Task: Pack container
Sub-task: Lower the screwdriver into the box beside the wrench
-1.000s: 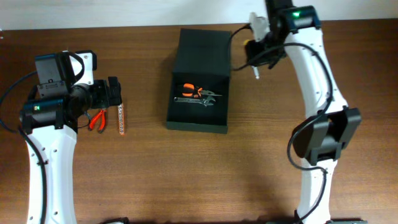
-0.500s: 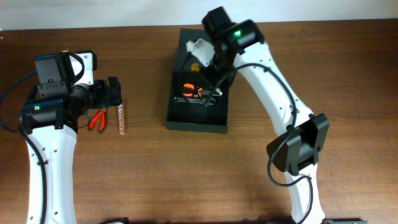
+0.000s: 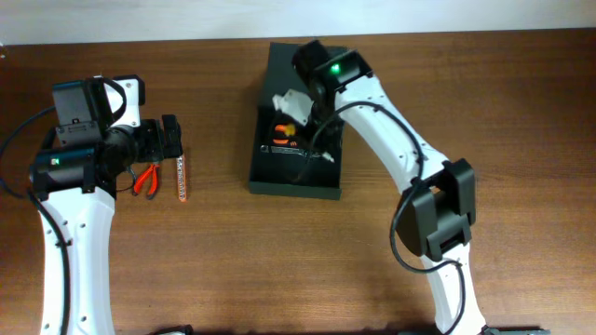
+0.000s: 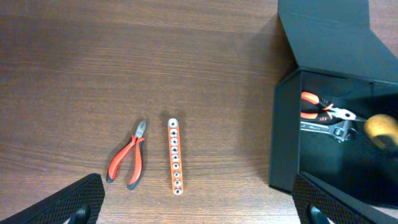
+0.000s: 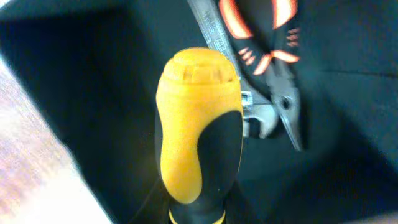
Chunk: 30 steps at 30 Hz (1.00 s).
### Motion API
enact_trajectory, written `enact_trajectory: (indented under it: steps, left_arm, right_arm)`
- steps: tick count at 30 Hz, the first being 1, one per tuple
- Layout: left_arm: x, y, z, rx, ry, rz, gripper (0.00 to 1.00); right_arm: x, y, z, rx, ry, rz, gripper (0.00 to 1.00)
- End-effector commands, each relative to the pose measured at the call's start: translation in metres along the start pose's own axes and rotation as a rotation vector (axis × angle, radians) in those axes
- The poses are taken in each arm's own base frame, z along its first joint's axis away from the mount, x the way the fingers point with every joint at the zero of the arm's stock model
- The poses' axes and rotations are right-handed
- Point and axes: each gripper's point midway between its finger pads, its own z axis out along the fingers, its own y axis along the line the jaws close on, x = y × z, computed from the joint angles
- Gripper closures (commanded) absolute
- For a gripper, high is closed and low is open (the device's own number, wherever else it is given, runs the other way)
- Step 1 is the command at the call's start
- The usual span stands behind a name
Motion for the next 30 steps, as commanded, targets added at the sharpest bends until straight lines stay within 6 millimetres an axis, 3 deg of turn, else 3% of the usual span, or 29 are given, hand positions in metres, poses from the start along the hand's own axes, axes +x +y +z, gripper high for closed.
enact_trajectory:
  steps: [1,7,13,23,30]
  left_arm:
    - [-0.008,0.002,-0.004,-0.009,-0.020,0.019,0.01]
    - [-0.008,0.002,-0.004,-0.009,-0.020,0.019,0.01]
    - [-0.008,0.002,-0.004,-0.009,-0.020,0.019,0.01]
    - [-0.008,0.002,-0.004,-0.009,-0.020,0.019,0.01]
    - [-0.008,0.002,-0.004,-0.009,-0.020,0.019,0.01]
  right_arm:
    - [0.005,0.017,0.021,-0.047,0.037,-0.062,0.91]
    - [0.022,0.036,0.048,-0.093,0.104,-0.174,0.91]
    - [0.026,0.047,0.057,-0.113,0.124,-0.321,0.91]
    - [0.002,0.033,0.065,-0.048,0.038,-0.380,0.91]
    - [0.005,0.029,0.086,-0.057,0.060,-0.375,0.85]
